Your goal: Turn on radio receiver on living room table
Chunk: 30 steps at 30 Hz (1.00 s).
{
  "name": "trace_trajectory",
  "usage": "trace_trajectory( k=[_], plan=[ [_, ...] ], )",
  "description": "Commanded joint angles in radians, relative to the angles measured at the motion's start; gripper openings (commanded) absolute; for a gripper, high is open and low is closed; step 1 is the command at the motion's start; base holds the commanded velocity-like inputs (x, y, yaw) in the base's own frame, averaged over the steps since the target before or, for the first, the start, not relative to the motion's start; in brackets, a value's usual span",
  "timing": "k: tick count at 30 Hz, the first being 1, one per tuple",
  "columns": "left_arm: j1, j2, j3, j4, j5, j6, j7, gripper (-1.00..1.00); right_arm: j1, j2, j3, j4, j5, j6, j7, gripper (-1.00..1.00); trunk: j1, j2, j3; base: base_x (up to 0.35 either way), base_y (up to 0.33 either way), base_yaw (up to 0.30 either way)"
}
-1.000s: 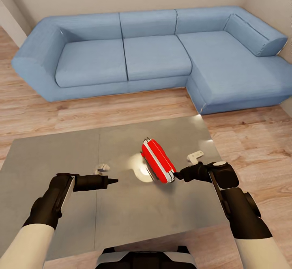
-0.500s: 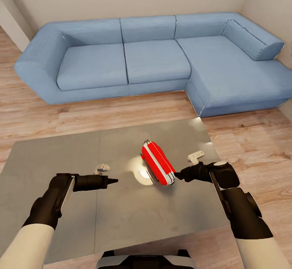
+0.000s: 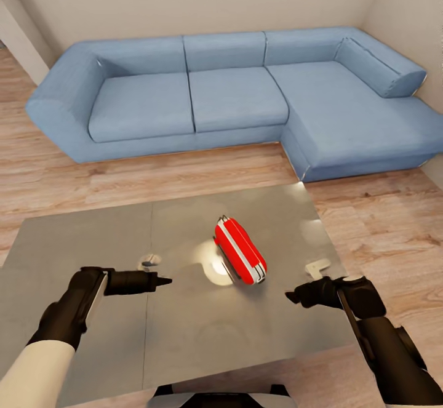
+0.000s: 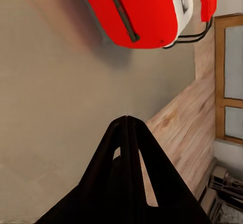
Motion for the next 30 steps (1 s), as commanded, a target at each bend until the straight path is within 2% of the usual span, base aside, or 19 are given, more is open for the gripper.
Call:
trace_trajectory(
  k=[1, 5, 8, 11, 12, 14, 15, 17, 19, 21, 22, 25, 27, 28, 30],
  plan=[
    [0.0, 0.003, 0.0, 0.01, 0.001, 0.0, 0.0, -1.0, 0.013, -0.001, -0.008, 0.0, -0.001, 0.0, 0.0, 1.0, 0.0, 0.0, 0.002, 0.0, 0.0, 0.0],
    [0.003, 0.012, 0.0, 0.08, -0.011, -0.003, 0.004, -1.0, 0.098, -0.004, -0.069, 0.0, 0.002, -0.037, -0.008, 1.0, 0.0, 0.0, 0.008, 0.0, 0.0, 0.0],
    [0.046, 0.014, 0.0, 0.125, -0.058, -0.083, 0.002, -1.0, 0.186, -0.004, -0.116, 0.0, 0.002, -0.091, -0.027, 1.0, 0.0, 0.0, 0.013, 0.0, 0.0, 0.0],
    [0.088, 0.015, 0.0, 0.156, -0.079, -0.149, 0.001, -1.0, 0.252, -0.004, -0.15, 0.001, 0.001, -0.129, -0.045, 1.0, 0.0, 0.0, 0.017, 0.0, 0.0, 0.0],
    [0.109, 0.016, 0.0, 0.176, -0.085, -0.169, 0.001, -1.0, 0.284, -0.004, -0.174, 0.001, 0.001, -0.149, -0.051, 1.0, 0.0, 0.0, 0.019, 0.0, 0.0, 0.0],
    [0.126, 0.017, 0.0, 0.198, -0.09, -0.18, 0.002, -1.0, 0.309, -0.004, -0.197, 0.001, 0.001, -0.165, -0.054, 1.0, 0.0, 0.0, 0.022, 0.0, 0.0, 0.0],
    [0.153, 0.018, 0.0, 0.234, -0.101, -0.201, 0.004, -1.0, 0.348, -0.003, -0.226, 0.002, 0.0, -0.182, -0.056, 1.0, 0.0, 0.0, 0.024, 0.0, 0.0, 0.0],
    [0.164, 0.018, 0.0, 0.25, -0.106, -0.218, 0.004, -1.0, 0.362, -0.003, -0.237, 0.005, 0.0, -0.188, -0.057, 1.0, 0.0, 0.0, 0.027, 0.0, 0.0, 0.0],
    [0.182, 0.017, 0.0, 0.302, -0.113, -0.272, 0.006, -1.0, 0.384, -0.003, -0.261, 0.034, -0.001, -0.21, -0.058, 1.0, 0.0, 0.0, 0.03, 0.0, 0.0, 0.0],
    [0.189, 0.017, 0.0, 0.361, -0.119, -0.314, 0.009, -1.0, 0.392, -0.003, -0.276, 0.073, -0.001, -0.236, -0.058, 1.0, 0.0, 0.0, 0.033, 0.0, 0.0, 0.0],
    [0.194, 0.017, 0.0, 0.548, -0.135, -0.426, 0.029, -1.0, 0.399, -0.002, -0.32, 0.213, -0.001, -0.329, -0.063, 1.0, 0.0, 0.0, 0.035, 0.0, 0.0, 0.0],
    [0.195, 0.017, 0.001, 0.676, -0.139, -0.517, 0.067, -1.0, 0.4, -0.002, -0.335, 0.328, 0.0, -0.406, -0.079, 1.0, 0.0, 0.0, 0.039, 0.0, 0.0, 0.0],
    [0.195, 0.017, 0.001, 0.841, -0.141, -0.641, 0.12, -1.0, 0.4, -0.002, -0.342, 0.478, -0.001, -0.498, -0.119, 1.0, 0.0, 0.0, 0.042, 0.0, 0.0, 0.0],
    [0.195, 0.017, 0.001, 0.888, -0.14, -0.682, 0.137, -1.0, 0.401, -0.003, -0.343, 0.524, -0.001, -0.526, -0.132, 1.0, 0.0, 0.0, 0.044, 0.0, 0.0, 0.0],
    [0.195, 0.017, 0.001, 0.925, -0.139, -0.716, 0.156, -1.0, 0.401, -0.003, -0.343, 0.567, -0.001, -0.553, -0.144, 1.0, 0.0, 0.0, 0.047, 0.0, 0.0, 0.0]
  ],
)
